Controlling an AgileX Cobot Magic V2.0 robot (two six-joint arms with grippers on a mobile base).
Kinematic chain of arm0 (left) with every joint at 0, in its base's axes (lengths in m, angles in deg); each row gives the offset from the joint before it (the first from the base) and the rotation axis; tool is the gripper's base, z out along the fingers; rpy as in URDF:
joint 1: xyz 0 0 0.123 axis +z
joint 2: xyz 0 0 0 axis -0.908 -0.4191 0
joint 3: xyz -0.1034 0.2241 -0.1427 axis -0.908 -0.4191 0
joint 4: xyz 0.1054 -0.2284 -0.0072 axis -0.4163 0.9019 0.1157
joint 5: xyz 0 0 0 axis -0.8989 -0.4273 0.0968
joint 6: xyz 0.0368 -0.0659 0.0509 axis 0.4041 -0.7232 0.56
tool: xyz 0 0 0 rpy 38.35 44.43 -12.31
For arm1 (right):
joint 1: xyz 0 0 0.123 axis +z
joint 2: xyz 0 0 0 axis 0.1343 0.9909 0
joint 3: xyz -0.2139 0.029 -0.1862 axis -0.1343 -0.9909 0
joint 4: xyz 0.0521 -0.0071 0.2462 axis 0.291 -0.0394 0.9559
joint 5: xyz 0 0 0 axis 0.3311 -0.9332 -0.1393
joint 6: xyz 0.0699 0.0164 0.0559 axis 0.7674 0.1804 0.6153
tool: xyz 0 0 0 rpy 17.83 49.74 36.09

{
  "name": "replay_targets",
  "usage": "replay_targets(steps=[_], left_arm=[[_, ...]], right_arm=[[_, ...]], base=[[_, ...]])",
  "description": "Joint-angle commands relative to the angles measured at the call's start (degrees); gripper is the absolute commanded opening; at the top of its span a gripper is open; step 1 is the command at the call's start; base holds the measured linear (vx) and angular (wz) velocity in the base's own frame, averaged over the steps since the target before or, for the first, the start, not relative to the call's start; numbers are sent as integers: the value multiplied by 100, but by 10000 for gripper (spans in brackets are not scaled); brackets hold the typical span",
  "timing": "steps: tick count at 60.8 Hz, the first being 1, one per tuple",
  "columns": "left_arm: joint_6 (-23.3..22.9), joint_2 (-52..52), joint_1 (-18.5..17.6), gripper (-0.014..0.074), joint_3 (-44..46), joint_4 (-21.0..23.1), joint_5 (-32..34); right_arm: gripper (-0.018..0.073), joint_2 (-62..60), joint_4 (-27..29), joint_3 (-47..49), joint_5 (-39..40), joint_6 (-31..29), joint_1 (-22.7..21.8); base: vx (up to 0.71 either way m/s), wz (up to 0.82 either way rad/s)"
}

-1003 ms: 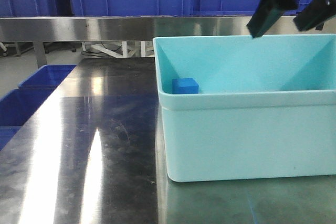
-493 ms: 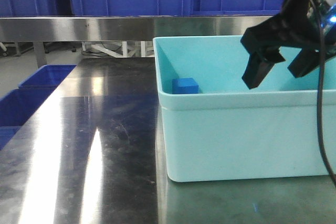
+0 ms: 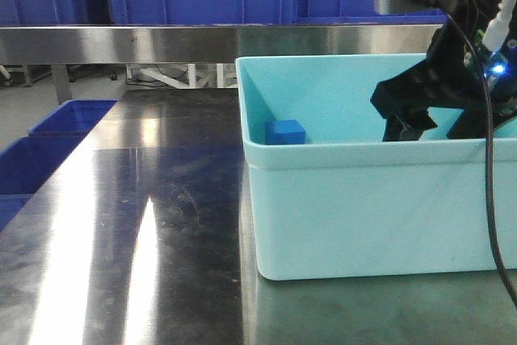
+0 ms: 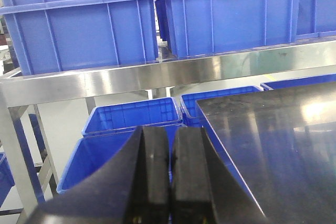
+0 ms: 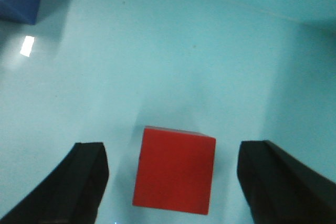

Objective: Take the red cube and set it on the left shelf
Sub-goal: 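Lower the open right gripper into the cyan tub onto the red cube, then close the right gripper on the red cube and lift it out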

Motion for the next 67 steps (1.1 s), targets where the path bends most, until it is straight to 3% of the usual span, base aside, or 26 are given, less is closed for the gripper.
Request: replay_targets(steps=[1, 26, 31, 43, 67], left_arm=[[11, -46, -21, 106, -126, 2, 480], [11, -46, -21, 106, -126, 2, 480], [11, -46, -21, 106, -126, 2, 480], [11, -46, -21, 106, -126, 2, 480], [11, -46, -21, 106, -126, 2, 480]], right_arm=[[613, -86, -33, 192, 292, 1, -24], [580, 163, -33, 192, 341, 1, -24], [477, 156, -33, 192, 327, 1, -24], [43, -53, -33, 192, 325, 1, -24], [67, -2208, -46, -143, 1380, 1, -38]], base=[[0, 0], [0, 0], [0, 0], [0, 0], [0, 0]])
